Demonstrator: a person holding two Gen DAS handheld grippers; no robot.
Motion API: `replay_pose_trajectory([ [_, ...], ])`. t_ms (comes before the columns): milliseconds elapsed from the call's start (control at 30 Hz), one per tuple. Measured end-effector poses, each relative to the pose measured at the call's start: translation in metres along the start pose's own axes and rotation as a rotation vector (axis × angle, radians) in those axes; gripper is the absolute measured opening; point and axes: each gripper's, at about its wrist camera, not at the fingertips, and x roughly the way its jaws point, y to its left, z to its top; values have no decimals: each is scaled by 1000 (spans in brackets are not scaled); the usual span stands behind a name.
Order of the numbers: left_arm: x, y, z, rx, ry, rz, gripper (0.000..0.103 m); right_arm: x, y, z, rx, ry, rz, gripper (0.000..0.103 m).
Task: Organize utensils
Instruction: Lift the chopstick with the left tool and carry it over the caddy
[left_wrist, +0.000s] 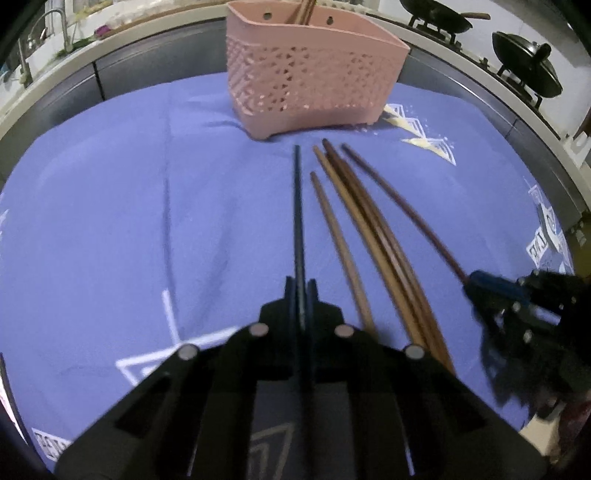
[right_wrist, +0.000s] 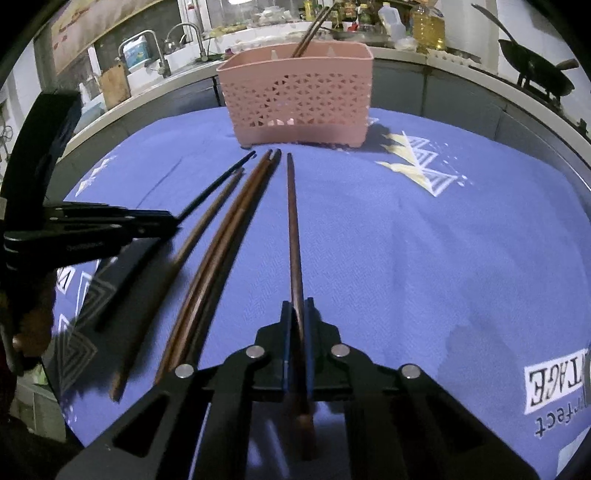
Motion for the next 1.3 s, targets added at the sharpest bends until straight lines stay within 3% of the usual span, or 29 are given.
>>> replay_pose_trajectory([
  [200, -20, 17, -31, 23, 28, -3, 7, -15, -13, -16, -1, 66, 10, 7],
  [300, -21, 19, -30, 39, 39, -4, 11, -15, -18, -12, 7, 98, 33, 8],
  [667, 20, 15, 43, 82, 33, 30, 14, 52, -9, 89, -24, 150, 65, 8],
  [733, 24, 15, 51, 91, 17, 49, 6, 64, -10, 105, -23, 151, 81, 7],
  [867, 17, 22, 56, 48, 3, 32, 5, 65, -14, 113, 25, 153, 103, 5],
  [967, -17, 31, 56, 29, -84, -3, 5, 35, -21, 117, 55, 62, 150, 5],
  [1000, -38, 35, 57, 21, -135, -18, 5, 12, -23, 119, 59, -7, 163, 5],
  [1133, -99, 43, 57, 9, -279, -51, 5, -59, -26, 121, 38, -233, 150, 5],
  [1300, -150, 43, 53, 17, -402, -38, 5, -109, -27, 117, 43, -413, 129, 5],
])
